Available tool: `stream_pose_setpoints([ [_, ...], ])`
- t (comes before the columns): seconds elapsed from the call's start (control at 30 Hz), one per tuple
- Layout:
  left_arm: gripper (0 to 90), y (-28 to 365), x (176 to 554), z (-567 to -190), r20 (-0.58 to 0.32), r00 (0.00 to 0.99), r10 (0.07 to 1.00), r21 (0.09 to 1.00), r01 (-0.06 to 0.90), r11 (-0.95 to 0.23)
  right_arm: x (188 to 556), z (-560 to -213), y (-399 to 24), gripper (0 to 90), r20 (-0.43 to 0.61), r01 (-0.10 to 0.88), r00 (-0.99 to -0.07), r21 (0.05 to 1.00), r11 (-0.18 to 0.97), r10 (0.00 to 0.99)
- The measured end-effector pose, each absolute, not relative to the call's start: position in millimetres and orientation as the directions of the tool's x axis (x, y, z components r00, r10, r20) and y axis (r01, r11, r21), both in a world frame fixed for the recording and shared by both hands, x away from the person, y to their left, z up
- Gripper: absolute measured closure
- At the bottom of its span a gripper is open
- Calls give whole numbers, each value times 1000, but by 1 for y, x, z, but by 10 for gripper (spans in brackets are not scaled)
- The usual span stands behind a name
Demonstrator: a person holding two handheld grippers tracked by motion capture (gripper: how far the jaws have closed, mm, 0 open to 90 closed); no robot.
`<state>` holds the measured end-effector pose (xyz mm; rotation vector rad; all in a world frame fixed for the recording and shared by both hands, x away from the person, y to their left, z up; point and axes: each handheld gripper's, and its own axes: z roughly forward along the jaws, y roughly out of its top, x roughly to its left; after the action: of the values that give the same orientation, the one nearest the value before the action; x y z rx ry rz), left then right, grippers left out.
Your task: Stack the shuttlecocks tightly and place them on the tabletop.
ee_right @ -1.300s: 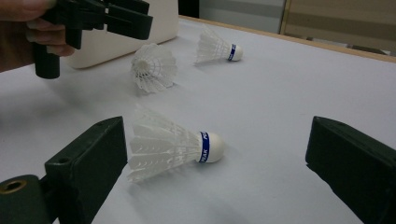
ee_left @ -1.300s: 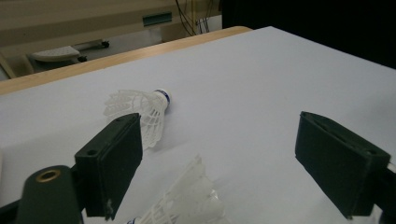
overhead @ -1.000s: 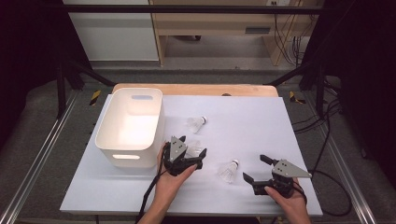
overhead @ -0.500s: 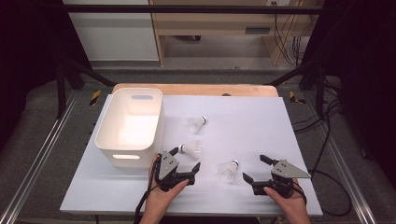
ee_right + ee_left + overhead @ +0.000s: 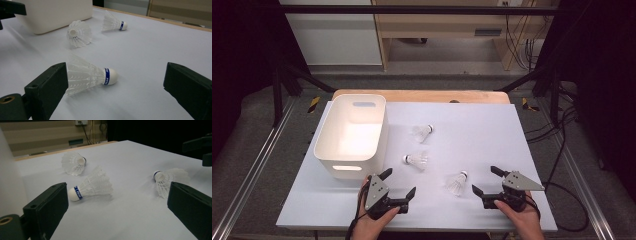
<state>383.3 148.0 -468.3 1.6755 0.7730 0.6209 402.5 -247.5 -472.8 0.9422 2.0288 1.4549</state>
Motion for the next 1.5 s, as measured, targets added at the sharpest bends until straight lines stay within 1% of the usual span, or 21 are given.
stream_pose_setpoints([
  [0.33,35,193,368,-460,-8,590,807,986,138,-91,404,-473,-246,60,34,282,-651,939,199,758],
  [0.43,35,201,364,-460,10,583,813,988,120,-98,404,-473,-246,60,36,286,-649,937,201,760],
  [0.73,35,226,357,-461,4,540,841,992,107,-73,403,-473,-248,59,26,287,-638,935,207,770],
  [1.0,33,253,351,-459,18,491,871,997,61,-55,402,-473,-250,61,25,288,-626,936,201,779],
  [1.07,33,259,352,-459,7,477,879,998,53,-36,403,-473,-249,61,24,288,-625,936,202,780],
  [1.23,30,268,353,-460,6,459,889,999,46,-30,403,-472,-248,62,16,283,-628,936,209,778],
  [1.5,27,271,353,-459,16,450,893,999,29,-33,402,-472,-245,65,3,279,-637,933,227,771],
])
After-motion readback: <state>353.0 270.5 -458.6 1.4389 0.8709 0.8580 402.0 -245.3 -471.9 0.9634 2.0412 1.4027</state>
